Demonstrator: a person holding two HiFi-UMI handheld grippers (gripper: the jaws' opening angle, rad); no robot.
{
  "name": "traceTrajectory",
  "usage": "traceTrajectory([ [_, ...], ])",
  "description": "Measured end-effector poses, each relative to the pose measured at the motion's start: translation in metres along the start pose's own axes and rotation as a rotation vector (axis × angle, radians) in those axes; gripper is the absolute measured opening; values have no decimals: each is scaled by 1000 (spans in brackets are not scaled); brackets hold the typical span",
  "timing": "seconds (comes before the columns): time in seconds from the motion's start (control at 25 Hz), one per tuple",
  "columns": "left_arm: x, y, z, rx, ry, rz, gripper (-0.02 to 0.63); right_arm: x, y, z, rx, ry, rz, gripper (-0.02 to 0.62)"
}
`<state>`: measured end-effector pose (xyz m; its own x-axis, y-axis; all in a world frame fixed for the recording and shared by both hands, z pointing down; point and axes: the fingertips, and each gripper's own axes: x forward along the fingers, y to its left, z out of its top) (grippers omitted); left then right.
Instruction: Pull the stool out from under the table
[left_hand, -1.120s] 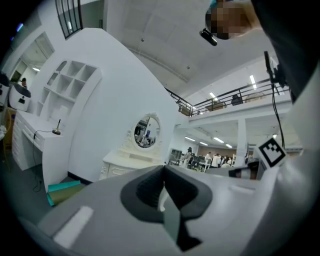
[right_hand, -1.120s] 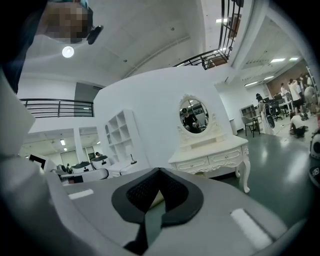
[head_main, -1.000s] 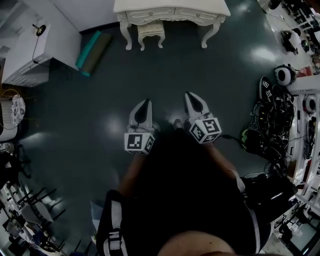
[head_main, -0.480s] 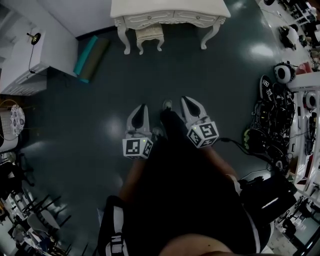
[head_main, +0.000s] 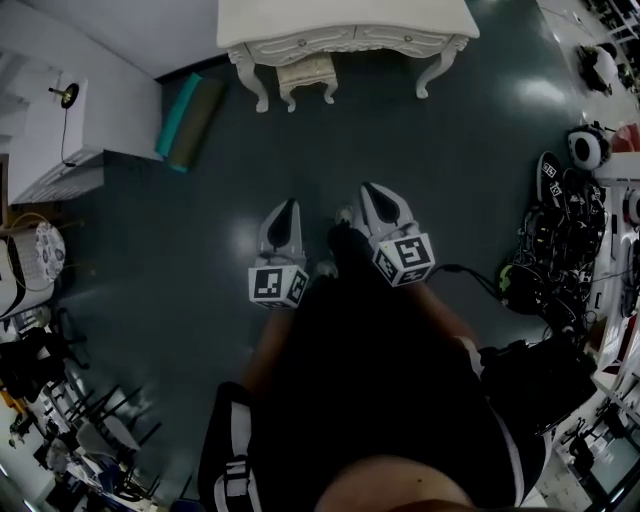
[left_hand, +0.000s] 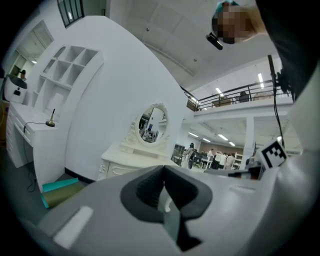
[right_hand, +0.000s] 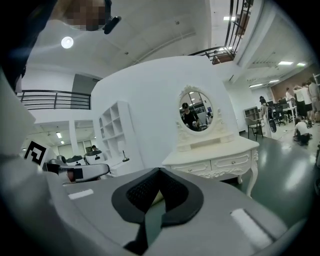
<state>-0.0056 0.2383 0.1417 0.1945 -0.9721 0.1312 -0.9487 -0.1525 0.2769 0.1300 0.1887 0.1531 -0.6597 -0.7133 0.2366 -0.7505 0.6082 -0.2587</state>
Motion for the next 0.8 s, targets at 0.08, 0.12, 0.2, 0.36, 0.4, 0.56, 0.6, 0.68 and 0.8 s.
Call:
traceTrajectory([
  [0.08, 21, -1, 9, 4, -12, -1, 6, 16, -13, 6, 9, 1, 9, -2],
  [0.12, 31, -2, 14, 10, -17, -2, 6, 23, -19, 10, 10, 1, 13, -2],
  [0.2, 50, -3, 21, 14, -20, -1, 6, 36, -30, 17, -4, 0, 18, -2],
  [0.36, 86, -1, 33, 27, -13, 3, 6, 65, -53, 31, -52, -6, 15, -2],
  [0.4, 93, 3, 35, 28, -10, 4, 6, 74, -58, 34, -52, -5, 13, -2],
  [0.56, 119, 17, 36, 30, 7, 10, 6, 101, -70, 43, -30, -9, 2, -2],
  [0.6, 126, 20, 37, 29, 9, 9, 6, 107, -74, 45, -24, -10, -2, -2],
  [0.68, 141, 28, 39, 23, 8, 6, 6, 121, -81, 46, -12, -11, -9, -2],
  [0.8, 160, 43, 44, 22, 4, -10, 6, 142, -87, 47, -2, -9, -26, -2],
])
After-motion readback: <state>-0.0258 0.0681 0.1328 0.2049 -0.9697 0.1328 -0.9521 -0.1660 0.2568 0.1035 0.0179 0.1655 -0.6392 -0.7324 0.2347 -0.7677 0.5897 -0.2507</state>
